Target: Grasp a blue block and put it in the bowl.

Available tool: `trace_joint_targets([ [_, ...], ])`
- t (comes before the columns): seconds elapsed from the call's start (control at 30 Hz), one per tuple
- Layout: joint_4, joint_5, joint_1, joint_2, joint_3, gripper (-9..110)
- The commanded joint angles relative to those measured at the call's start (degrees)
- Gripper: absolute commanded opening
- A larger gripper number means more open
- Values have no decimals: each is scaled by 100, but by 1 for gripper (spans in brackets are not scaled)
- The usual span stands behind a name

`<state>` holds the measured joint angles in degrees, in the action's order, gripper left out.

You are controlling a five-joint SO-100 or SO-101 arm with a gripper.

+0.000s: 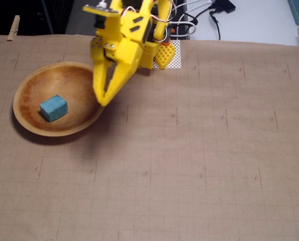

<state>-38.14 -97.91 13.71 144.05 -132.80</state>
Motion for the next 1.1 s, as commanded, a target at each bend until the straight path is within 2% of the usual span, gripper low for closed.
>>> trace_joint_targets([
  [0.0,-316,44,-686,290,149,-3],
  [0.17,-1169,44,-1204,571,-158,-3],
  [0.37,-1819,53,-1301,773,-554,-3],
  [0.63,-1925,70,-1274,809,-1301,-3],
  [1.07,-1934,79,-1459,2971,-3287,-3],
])
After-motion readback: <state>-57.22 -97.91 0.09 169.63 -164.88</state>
